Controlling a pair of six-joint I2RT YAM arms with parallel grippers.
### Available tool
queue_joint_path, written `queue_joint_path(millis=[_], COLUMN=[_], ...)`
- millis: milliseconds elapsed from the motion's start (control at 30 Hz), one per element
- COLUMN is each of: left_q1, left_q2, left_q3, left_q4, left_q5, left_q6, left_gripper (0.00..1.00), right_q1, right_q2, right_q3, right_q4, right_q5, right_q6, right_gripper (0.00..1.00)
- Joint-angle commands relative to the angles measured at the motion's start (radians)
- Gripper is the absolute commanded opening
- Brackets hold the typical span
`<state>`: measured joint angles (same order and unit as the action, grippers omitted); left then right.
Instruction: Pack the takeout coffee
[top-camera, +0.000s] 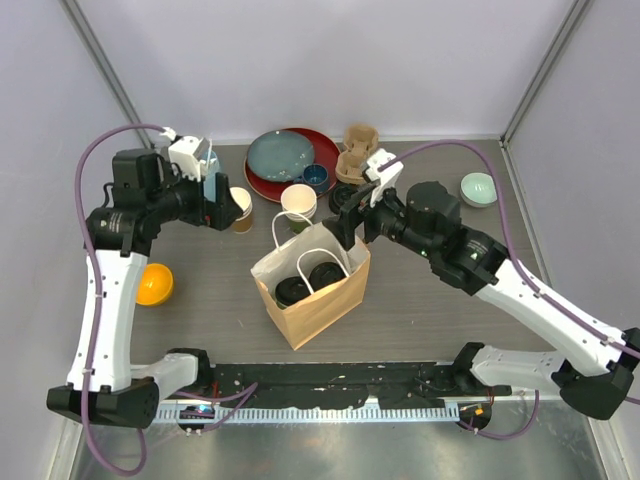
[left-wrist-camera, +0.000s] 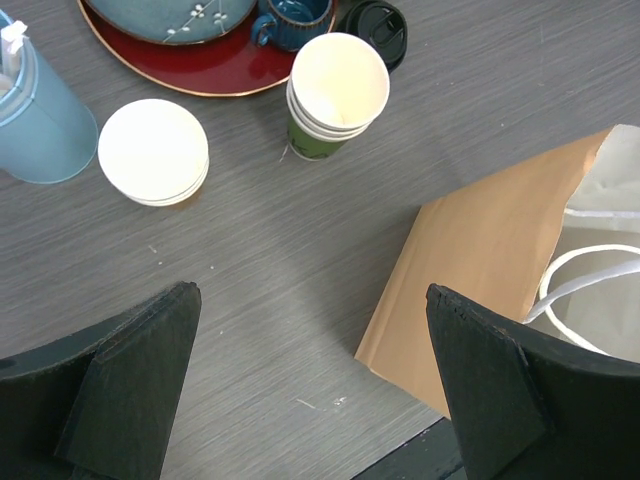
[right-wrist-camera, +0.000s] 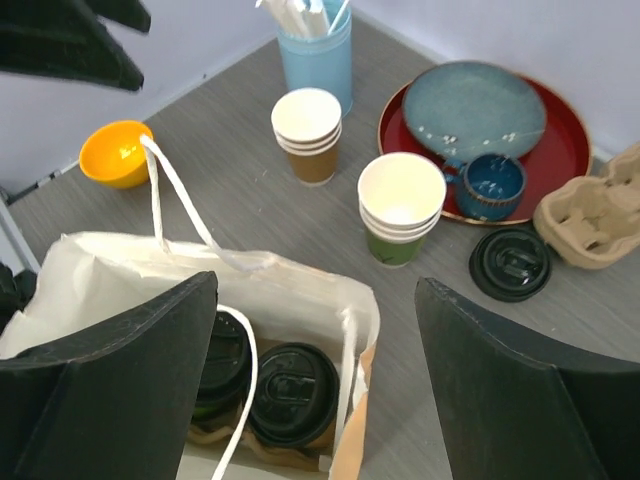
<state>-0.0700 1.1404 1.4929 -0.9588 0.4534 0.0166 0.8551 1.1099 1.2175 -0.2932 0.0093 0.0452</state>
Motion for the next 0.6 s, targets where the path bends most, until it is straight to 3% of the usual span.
queue_joint_path(millis=[0,200,333,467,567], left_q1=[-0.002,-0.001,-0.001,-0.001,0.007], left_q2=[-0.047,-0.148,-0.235,-0.343,-0.409], left_q3=[-0.037,-0.186,-0.292,-0.411,-0.503], left_q4=[0.011,0.022,0.032,0.06,0.113], left_q5=[-0.044,-0.146,-0.222,-0.291,-0.381], left_q6=[0.026,0.046,0.062,0.08,0.092], left_gripper=[1.0,1.0,1.0,1.0,1.0], right_q1=[-0.01,-0.111,-0.293,-0.419,-0.465], right_q2=[-0.068,-0.117,-0.176,-0.229,-0.309], right_q3=[0.108,0.073,-0.03,-0.221,-0.425], right_q4=[0.017,-0.041,-0.041,-0.012,0.087], right_q5=[0.122,0.316,0.406,0.538,0.54], right_q6=[-0.01,-0.018,0.007,0.062,0.091], right_gripper=[0.86,0.89,0.9,0.91,0.92])
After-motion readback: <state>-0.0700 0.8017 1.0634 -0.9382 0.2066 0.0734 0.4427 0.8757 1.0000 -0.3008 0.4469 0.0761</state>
